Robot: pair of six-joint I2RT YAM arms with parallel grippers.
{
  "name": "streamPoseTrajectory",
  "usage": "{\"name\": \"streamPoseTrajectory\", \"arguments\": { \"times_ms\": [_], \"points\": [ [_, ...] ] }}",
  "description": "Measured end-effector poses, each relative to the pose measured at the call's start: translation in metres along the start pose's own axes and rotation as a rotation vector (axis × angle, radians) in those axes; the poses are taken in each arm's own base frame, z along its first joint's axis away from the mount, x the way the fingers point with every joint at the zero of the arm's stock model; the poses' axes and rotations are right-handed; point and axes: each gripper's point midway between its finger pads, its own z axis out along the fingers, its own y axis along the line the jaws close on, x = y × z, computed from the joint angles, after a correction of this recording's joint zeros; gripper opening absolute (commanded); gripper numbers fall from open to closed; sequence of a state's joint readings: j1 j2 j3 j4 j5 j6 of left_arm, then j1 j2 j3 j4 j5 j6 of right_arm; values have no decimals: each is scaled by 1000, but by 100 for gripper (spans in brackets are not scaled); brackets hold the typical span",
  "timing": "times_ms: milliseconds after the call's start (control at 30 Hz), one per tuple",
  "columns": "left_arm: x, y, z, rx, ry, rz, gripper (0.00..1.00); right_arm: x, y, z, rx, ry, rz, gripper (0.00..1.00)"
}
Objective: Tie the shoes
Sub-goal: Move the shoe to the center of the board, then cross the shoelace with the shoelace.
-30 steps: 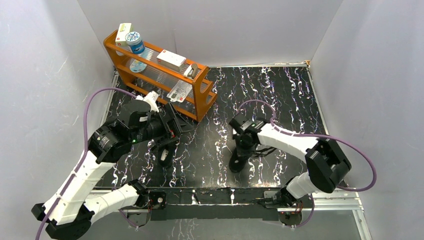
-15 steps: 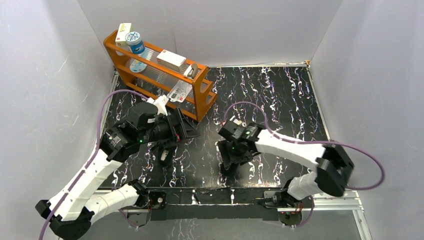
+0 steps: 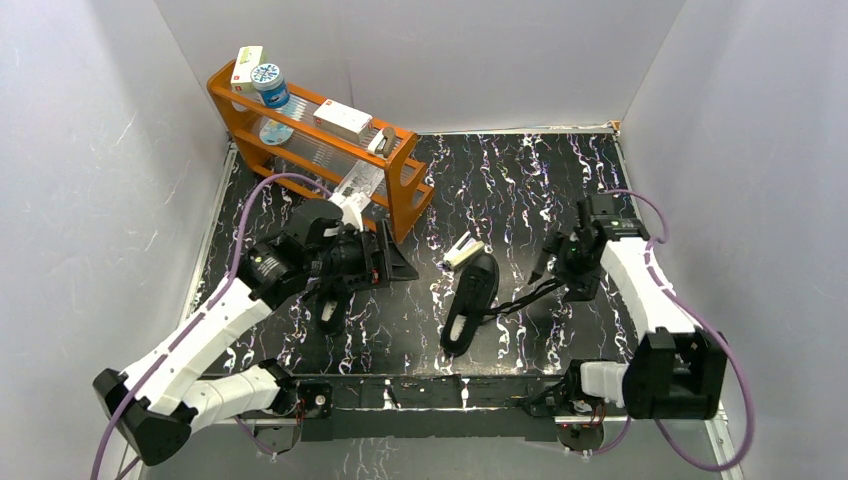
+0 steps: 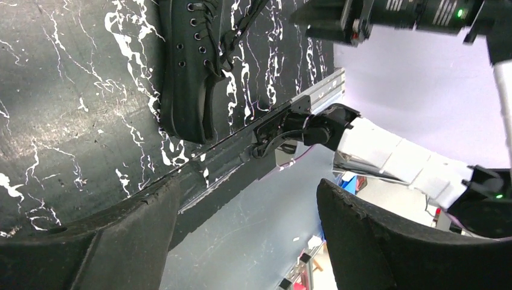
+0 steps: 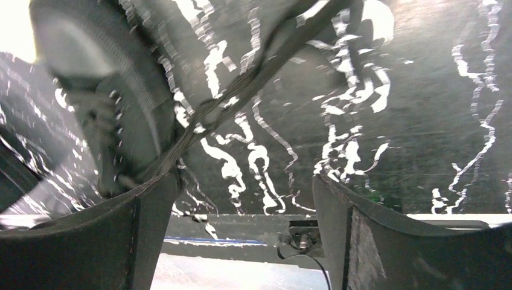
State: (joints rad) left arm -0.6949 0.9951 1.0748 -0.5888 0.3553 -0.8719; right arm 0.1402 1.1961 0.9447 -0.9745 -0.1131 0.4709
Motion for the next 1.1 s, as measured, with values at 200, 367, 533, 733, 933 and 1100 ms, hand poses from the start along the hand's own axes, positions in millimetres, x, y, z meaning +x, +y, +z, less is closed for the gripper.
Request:
{"name": "streamPoseTrajectory", "arguments": {
  "times_ms": [200,367,533,733,933,1100],
  "points": [
    [2,5,20,0,62,41,79,-40,-44,26,24,-5,146,78],
    [8,8,24,23,89,77,79,-50,-45,41,-5,-1,124,68],
    [18,19,29,16,127,103,78,-55,-46,51,-11,2,100,64],
    [19,22,34,11,138,119,77,-58,-58,61,47,13,119,49],
    [20,28,41,-7,160,122,77,-67,-60,66,57,-17,129,38],
    [21,30,43,-7,167,128,77,-76,-56,71,41,-15,141,38]
  ]
}}
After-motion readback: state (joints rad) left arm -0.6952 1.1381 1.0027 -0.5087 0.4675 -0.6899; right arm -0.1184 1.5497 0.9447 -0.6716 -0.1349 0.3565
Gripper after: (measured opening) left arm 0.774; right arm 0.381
